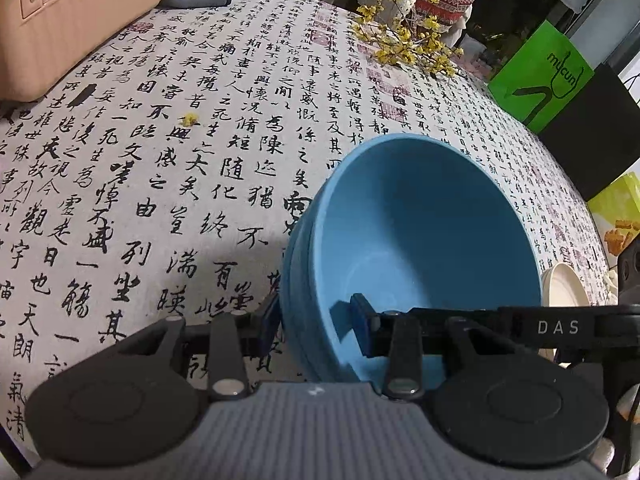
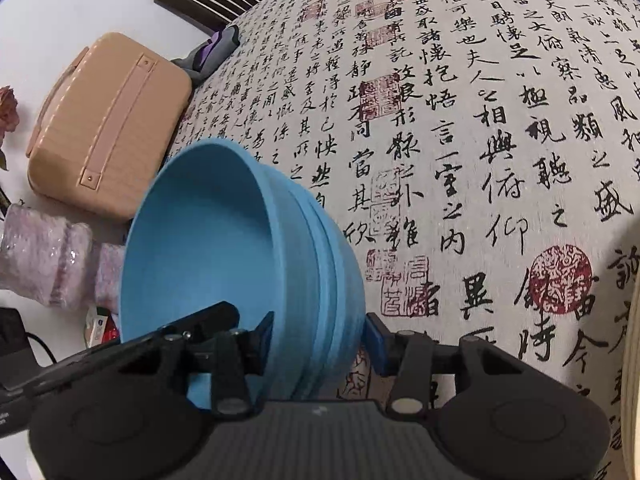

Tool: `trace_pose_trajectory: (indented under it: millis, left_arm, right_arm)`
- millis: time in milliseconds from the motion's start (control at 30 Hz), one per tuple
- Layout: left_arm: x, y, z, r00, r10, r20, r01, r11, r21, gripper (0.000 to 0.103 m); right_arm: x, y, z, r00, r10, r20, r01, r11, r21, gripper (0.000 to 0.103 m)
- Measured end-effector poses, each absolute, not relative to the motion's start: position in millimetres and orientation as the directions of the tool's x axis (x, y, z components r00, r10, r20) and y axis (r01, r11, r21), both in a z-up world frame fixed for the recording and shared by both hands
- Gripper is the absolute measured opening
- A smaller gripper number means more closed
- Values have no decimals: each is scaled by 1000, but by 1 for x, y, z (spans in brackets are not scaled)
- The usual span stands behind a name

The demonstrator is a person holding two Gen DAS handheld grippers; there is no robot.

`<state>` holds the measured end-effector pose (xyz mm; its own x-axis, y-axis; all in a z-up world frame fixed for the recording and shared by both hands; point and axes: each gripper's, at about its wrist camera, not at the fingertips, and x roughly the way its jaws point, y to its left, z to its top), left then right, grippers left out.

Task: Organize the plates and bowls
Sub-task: 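Carry the blue bowl stack with both grippers toward the cream plates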

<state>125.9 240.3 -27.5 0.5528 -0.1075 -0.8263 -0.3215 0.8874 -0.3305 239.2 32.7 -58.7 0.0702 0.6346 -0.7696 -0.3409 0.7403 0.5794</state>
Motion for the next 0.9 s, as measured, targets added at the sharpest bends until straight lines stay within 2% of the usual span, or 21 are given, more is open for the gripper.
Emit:
trace_pose_trajectory:
  millis: [67,100,233,267,300,500,567,633,767,900]
  left_arm:
    - [126,240,-27,555,-112,-824,-317,888,-333,40]
    - [125,240,-27,557,-113,-823,-315,888,-335,45]
    - [120,239,-24,577,-99,-810,-313,890,-332,64]
    - [118,239,-23,586,-86,-806,-318,890,-326,71]
    - [116,239,-21,594,-74,-801,-320,892,-320,73]
    - [110,238,-22,612,-82,-787,-318,885,-340,75]
    - [109,238,-25,621,-87,-779,-320,879,-354,73]
    - [109,238,-29,634,-101,-766,-319,869,-378,69]
    - [110,237,-38,650,-115,-751,-324,852,-411,55]
    - [111,238,-43,657,-131,-742,-333,833,-442,52]
  right_arm:
    - [238,33,-57,77,633,-771,-361,738,570,49]
    - [237,32,-55,87,634,-769,-373,736,565,51]
    - [231,25,-47,143,638,-757,-402,736,544,78]
    - [230,24,-46,151,637,-756,-405,737,540,81]
    - [229,22,-46,154,636,-756,-404,739,539,81]
    - [230,18,-52,146,641,-754,-383,739,554,80]
    - [228,15,-52,158,647,-746,-385,736,557,76]
    - [225,17,-51,183,647,-740,-395,738,548,74]
    - [222,23,-51,211,643,-736,-423,739,524,68]
    - [223,27,-56,199,648,-735,-414,736,536,66]
